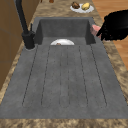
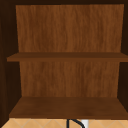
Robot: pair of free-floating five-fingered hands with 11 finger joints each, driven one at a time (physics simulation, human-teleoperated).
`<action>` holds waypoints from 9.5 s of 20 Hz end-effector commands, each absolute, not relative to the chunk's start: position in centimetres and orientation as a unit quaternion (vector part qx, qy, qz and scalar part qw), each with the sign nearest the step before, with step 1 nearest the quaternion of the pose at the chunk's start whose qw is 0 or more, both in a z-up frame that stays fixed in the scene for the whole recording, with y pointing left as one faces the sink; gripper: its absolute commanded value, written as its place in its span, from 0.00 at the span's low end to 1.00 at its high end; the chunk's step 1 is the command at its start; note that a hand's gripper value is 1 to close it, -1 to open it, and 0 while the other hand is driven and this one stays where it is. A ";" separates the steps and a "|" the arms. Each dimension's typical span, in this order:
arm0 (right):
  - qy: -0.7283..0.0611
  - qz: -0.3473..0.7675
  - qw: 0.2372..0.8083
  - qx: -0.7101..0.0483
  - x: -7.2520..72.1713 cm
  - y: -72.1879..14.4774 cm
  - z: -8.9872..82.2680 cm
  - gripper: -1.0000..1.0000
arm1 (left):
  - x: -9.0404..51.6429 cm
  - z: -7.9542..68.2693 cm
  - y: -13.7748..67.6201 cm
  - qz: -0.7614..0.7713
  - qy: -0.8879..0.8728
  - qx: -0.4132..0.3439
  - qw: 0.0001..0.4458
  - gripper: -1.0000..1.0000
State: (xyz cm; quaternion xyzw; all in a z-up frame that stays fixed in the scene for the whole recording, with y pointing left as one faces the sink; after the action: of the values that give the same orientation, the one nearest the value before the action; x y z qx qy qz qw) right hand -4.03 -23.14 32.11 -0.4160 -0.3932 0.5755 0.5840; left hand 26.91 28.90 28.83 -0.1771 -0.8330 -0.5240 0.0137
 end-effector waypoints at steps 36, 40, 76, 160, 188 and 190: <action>-0.393 0.576 0.584 -0.416 -4.0 -23.1 32.1 0.50 | 24.9 28.3 60.5 -0.516 -0.837 -0.182 0.015 1.00; -0.393 0.576 0.584 -0.416 -4.0 -23.1 32.1 0.50 | 24.9 25.4 63.7 -0.511 -0.840 -0.179 0.009 1.00; -0.393 0.576 0.584 -0.416 -4.0 -23.1 32.1 0.50 | 33.0 3.2 77.1 -0.391 -0.899 -0.195 -0.031 1.00; -0.393 0.576 0.584 -0.416 -4.0 -23.1 32.1 0.50 | 21.7 27.1 55.9 -0.615 -0.763 -0.188 0.063 0.00; -0.393 0.576 0.584 -0.416 -4.0 -23.1 32.1 0.50 | 14.3 28.5 48.8 -0.661 -0.727 -0.148 0.111 0.00; -0.393 0.576 0.584 -0.416 -4.0 -23.1 32.1 0.50 | 13.8 29.1 47.8 -0.661 -0.729 -0.145 0.108 0.00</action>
State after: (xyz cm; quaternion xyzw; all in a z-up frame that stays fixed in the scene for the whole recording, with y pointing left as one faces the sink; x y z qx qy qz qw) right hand -4.03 -23.14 32.11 -0.4160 -0.3932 0.5755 0.5840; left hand 14.59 49.18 28.34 -0.1684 -0.7439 -0.6377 0.1079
